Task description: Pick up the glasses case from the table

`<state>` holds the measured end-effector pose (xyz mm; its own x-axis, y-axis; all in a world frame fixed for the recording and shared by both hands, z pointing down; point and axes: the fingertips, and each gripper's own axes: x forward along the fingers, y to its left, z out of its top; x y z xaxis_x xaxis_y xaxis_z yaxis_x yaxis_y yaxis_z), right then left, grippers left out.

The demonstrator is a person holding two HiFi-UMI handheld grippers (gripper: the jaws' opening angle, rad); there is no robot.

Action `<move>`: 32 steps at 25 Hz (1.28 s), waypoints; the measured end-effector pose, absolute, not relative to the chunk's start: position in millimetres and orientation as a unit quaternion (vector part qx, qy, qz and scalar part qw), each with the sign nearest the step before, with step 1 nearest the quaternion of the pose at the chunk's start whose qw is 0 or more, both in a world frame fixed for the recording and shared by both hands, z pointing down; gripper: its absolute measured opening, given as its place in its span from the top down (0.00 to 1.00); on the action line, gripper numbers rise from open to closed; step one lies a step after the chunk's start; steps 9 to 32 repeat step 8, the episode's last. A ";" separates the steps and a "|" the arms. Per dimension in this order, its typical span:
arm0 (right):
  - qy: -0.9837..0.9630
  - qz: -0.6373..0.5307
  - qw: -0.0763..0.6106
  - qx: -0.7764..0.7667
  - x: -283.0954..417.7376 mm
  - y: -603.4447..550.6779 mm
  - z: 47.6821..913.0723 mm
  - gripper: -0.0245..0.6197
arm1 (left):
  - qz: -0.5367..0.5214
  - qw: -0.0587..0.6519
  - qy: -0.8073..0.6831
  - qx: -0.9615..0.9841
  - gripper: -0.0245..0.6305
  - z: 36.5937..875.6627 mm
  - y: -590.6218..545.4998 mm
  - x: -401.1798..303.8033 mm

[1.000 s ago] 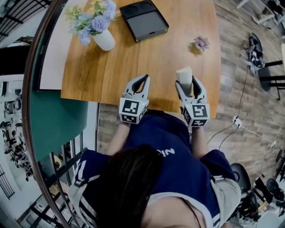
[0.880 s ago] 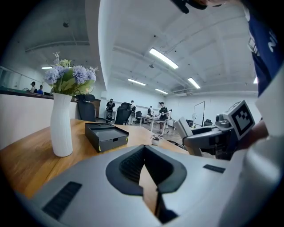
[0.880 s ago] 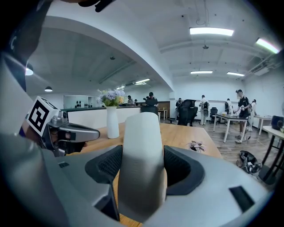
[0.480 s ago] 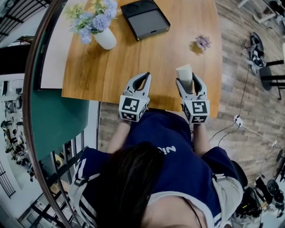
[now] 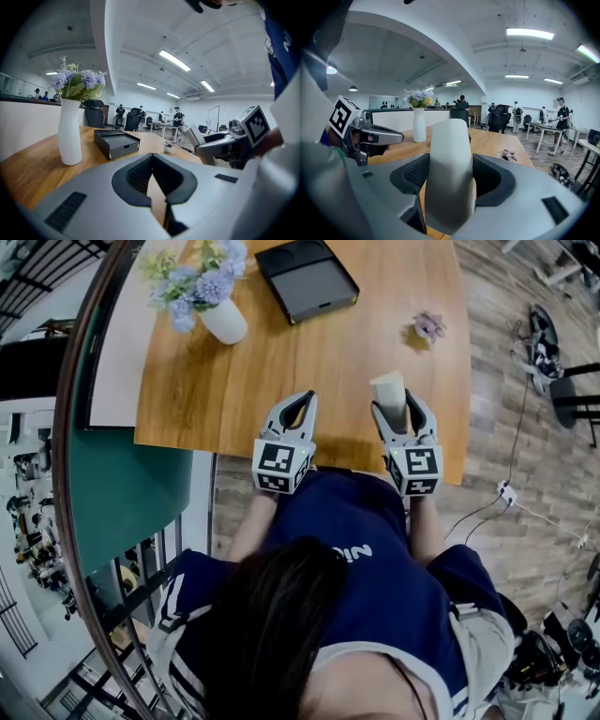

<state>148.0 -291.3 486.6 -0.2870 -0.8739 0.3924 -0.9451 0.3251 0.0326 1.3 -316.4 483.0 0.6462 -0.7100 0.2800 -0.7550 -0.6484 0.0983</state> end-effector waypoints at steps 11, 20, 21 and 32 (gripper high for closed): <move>-0.795 0.101 0.177 0.571 149.6 -287.4 486.4 0.50 | 0.107 0.103 -0.409 0.900 0.96 481.8 -312.3 3.3; -0.795 0.101 0.177 0.571 149.6 -287.4 486.4 0.50 | 0.107 0.103 -0.409 0.900 0.96 481.8 -312.3 3.3; -0.795 0.101 0.177 0.571 149.6 -287.4 486.4 0.50 | 0.107 0.103 -0.409 0.900 0.96 481.8 -312.3 3.3; -0.795 0.101 0.177 0.571 149.6 -287.4 486.4 0.50 | 0.107 0.103 -0.409 0.900 0.96 481.8 -312.3 3.3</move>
